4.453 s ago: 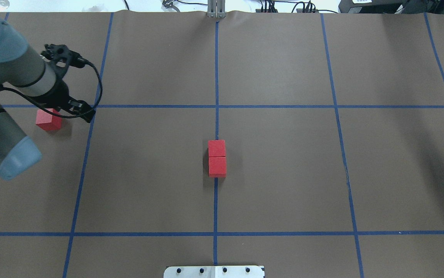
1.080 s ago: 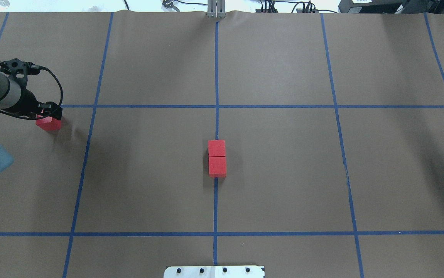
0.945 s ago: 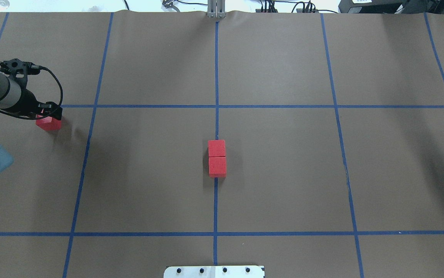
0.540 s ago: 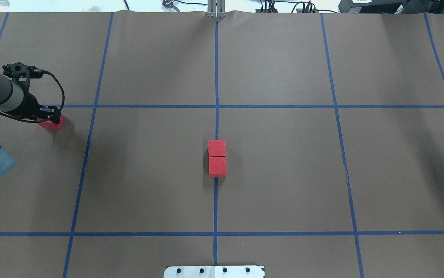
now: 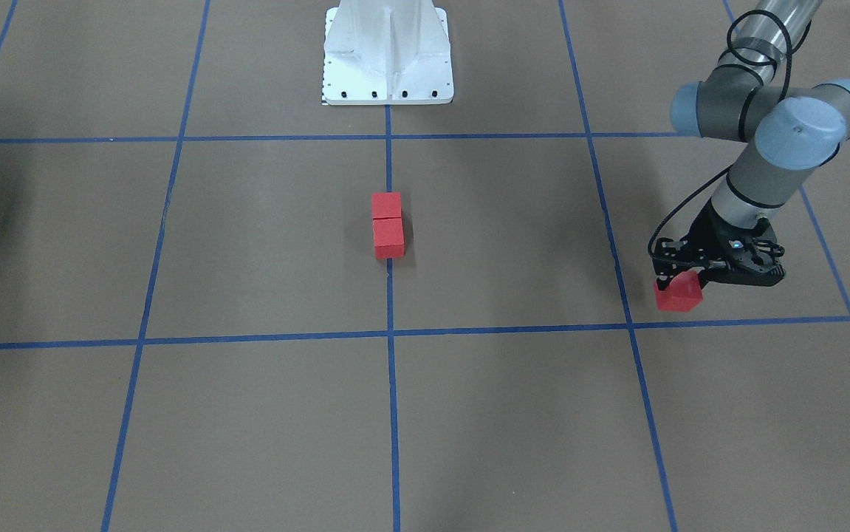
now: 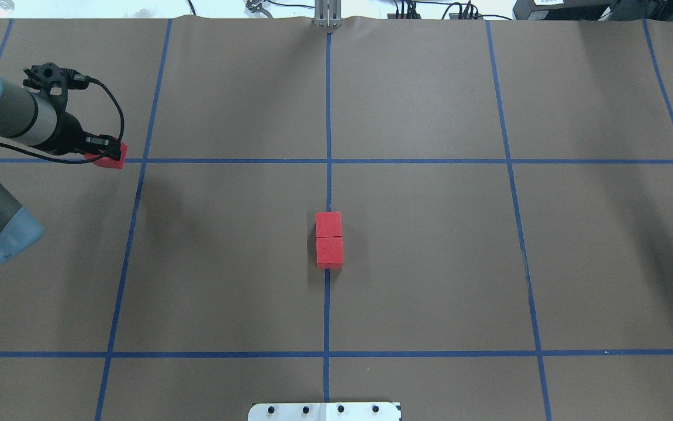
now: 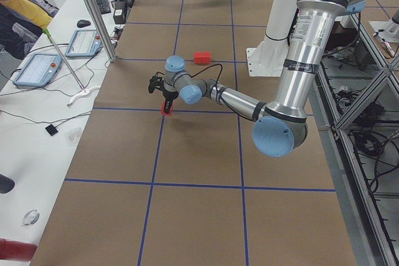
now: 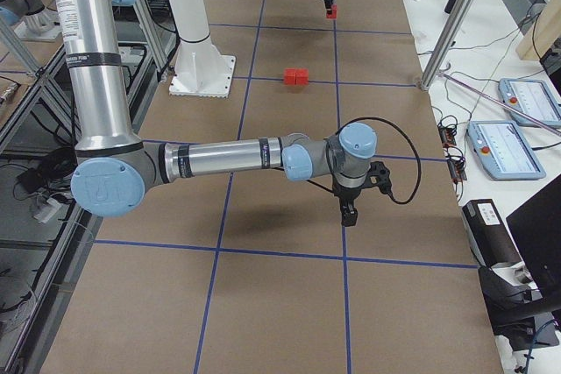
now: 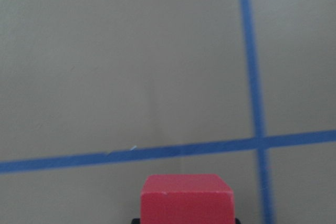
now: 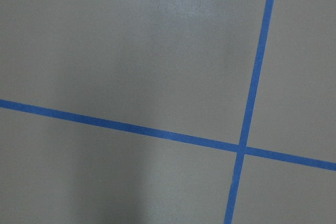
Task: Form red blocks into L shape at center
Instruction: 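Carry the cube with the left gripper toward the two-cube column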
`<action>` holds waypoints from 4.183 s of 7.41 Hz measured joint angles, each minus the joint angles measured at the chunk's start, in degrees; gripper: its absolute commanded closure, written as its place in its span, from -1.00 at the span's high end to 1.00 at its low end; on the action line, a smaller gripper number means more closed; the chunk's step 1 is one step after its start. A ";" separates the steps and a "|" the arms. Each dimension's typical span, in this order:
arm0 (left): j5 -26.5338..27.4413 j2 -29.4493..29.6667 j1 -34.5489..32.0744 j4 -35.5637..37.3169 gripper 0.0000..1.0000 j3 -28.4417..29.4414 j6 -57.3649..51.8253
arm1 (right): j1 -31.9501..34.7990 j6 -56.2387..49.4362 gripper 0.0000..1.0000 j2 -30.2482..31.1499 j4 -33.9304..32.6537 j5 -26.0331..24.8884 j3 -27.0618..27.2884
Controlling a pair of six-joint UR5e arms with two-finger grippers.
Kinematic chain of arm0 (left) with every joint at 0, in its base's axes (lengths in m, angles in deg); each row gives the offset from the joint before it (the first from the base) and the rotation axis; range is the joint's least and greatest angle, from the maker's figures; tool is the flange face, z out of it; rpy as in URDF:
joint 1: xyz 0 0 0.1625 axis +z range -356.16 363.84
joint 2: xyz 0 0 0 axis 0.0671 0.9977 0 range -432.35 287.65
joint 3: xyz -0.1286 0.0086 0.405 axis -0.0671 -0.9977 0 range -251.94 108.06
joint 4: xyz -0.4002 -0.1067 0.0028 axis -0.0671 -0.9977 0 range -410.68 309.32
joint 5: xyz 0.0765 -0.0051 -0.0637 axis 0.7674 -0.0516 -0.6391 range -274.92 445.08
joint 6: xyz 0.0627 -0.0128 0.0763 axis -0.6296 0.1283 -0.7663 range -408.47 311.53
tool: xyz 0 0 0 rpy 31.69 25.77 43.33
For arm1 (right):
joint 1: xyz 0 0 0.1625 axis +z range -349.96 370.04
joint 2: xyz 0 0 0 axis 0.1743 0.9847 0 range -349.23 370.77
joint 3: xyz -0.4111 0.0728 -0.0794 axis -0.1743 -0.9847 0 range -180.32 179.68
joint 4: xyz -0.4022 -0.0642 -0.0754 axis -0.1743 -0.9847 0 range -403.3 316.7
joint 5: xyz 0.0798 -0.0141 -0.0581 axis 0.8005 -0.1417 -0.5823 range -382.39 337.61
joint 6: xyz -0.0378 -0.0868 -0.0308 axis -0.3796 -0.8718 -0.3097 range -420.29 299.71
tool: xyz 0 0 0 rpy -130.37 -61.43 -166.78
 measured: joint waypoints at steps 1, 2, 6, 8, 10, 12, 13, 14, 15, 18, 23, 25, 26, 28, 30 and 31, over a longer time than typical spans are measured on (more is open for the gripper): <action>0.32 2.49 0.30 -0.08 -1.00 -1.13 0.00 | 0.00 -0.02 0.99 0.07 0.00 -0.01 -0.05; 0.43 4.36 0.91 -0.22 -1.00 -2.10 0.01 | 0.00 -0.03 0.99 0.15 0.00 -0.04 -0.07; 1.75 6.63 5.24 0.04 -1.00 -4.73 -3.18 | 0.05 0.10 0.99 0.60 0.00 -0.02 -0.05; 1.93 6.98 7.52 2.71 -1.00 -6.63 -16.58 | 0.08 0.13 0.99 0.88 -0.11 0.01 -0.01; 1.48 10.50 8.31 16.03 -1.00 -9.39 -20.99 | 0.08 0.19 0.99 1.37 -0.06 0.01 0.00; 0.18 11.93 8.71 22.67 -1.00 -11.32 -25.57 | 0.07 0.17 0.99 1.55 -0.11 0.01 -0.01; -0.77 11.90 8.94 23.95 -1.00 -11.47 -28.14 | 0.06 0.16 0.99 1.57 -0.15 0.01 0.00; -3.69 11.95 9.12 24.68 -1.00 -10.97 -31.52 | 0.05 0.18 0.99 1.60 -0.17 0.01 -0.01; -9.32 12.14 9.28 25.15 -1.00 -10.04 -36.37 | 0.06 0.16 0.99 1.67 -0.17 0.01 -0.05; -16.29 14.37 11.21 25.30 -1.00 -8.58 -47.74 | 0.09 0.14 0.99 1.81 -0.17 0.01 -0.09; 3.77 18.23 17.93 20.18 -1.00 -7.33 -65.87 | 0.14 0.23 0.99 2.06 -0.17 0.01 -0.01; 6.69 20.86 20.40 19.80 -1.00 -2.74 -67.77 | 0.20 0.24 0.99 2.23 -0.17 0.01 0.00; 6.93 22.21 20.82 19.72 -1.00 -0.65 -67.91 | 0.28 0.26 0.99 2.26 -0.17 0.03 0.00; 6.94 24.02 21.12 19.58 -1.00 1.88 -67.32 | 0.40 0.28 0.99 2.28 -0.17 0.09 0.00; 6.91 26.22 21.52 19.06 -0.91 4.90 -66.57 | 0.46 0.30 0.99 2.29 -0.17 0.08 0.00; 6.91 26.69 21.77 18.79 -0.86 5.64 -66.48 | 0.49 0.28 0.99 2.29 -0.17 0.06 0.00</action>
